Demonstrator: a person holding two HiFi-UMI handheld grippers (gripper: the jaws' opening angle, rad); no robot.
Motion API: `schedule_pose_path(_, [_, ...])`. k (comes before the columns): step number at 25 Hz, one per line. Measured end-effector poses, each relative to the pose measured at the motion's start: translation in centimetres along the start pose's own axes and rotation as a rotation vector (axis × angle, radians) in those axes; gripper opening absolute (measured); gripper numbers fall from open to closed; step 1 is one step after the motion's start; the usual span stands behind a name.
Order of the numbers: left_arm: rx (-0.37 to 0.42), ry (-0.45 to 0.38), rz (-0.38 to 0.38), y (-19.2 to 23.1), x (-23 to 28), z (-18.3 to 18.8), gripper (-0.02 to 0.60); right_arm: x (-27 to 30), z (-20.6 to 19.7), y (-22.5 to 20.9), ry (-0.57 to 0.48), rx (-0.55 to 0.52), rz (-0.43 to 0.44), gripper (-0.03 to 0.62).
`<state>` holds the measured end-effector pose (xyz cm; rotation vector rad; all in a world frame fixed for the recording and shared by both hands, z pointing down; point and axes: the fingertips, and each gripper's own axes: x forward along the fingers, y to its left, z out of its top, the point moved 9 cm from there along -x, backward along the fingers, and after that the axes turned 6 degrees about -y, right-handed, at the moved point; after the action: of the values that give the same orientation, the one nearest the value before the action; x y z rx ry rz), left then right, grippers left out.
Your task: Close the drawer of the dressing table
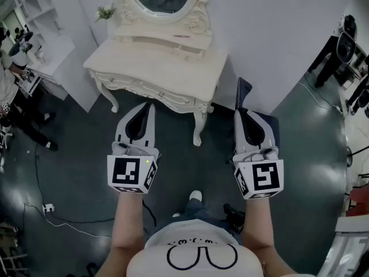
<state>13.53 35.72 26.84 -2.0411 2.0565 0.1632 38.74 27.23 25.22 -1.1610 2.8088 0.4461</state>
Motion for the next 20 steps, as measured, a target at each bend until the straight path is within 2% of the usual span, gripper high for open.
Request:
schedule_pose_path(9, [-0.002, -0.011, 0.020, 0.4, -1.1, 0.6, -0.002, -1.4, 0.9, 0.5, -0.010, -0.010, -0.001, 0.003])
schedule_pose_path(13, [0.007, -0.011, 0.026, 0.6, 0.2, 0.3, -0.002, 0.1, 0.5, -0.5, -0.047, 0.030, 0.004, 0.003])
schedule_pose_path(20, [0.019, -0.017, 0.091, 1.5, 2.8, -0.3, -0.002, 3.6, -0.8, -2.2, -0.054, 0.040, 0.061, 0.003])
